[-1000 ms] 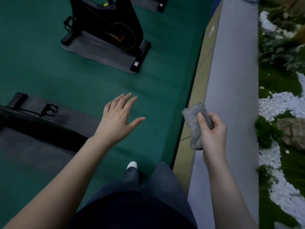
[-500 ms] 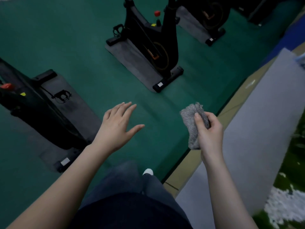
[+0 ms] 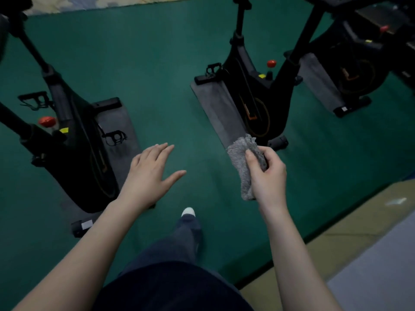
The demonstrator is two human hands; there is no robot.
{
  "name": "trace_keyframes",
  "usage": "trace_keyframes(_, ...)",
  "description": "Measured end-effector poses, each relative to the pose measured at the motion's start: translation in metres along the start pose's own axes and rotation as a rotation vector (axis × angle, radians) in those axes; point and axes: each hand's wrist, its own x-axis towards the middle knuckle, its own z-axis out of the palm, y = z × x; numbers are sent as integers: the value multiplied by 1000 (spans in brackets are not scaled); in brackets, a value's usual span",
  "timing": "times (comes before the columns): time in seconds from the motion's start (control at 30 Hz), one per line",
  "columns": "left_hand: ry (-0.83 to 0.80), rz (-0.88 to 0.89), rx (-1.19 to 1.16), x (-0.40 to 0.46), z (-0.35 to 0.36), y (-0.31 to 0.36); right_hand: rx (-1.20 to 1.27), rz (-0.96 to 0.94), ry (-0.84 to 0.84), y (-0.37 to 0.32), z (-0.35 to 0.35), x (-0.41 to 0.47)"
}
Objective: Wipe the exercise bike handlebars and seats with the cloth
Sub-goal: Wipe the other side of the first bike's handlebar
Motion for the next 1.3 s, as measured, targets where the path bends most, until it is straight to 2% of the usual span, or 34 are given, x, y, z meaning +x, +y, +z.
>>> trace_keyframes(0.3, 35, -51, 24, 127, -18, 10, 7, -28, -46, -10, 28, 140)
trace_keyframes(0.53, 91, -270, 14, 191, -18, 1, 14, -94, -242, -25, 64, 255)
trace_keyframes(0.8, 218, -536, 1, 279, -25, 36, 11, -249, -578, -50, 111, 387)
trace_keyframes(1.03, 317, -833, -10, 284, -33, 24, 10, -345, -853, -79, 180, 427)
trace_keyframes(1.17, 354, -1003, -29, 286, -40, -5, -1, -374, -988, -97, 234, 435)
trace_keyframes(1.3, 398, -1097, -66, 308, -50, -49, -15, -396, -1059, -116, 298, 451)
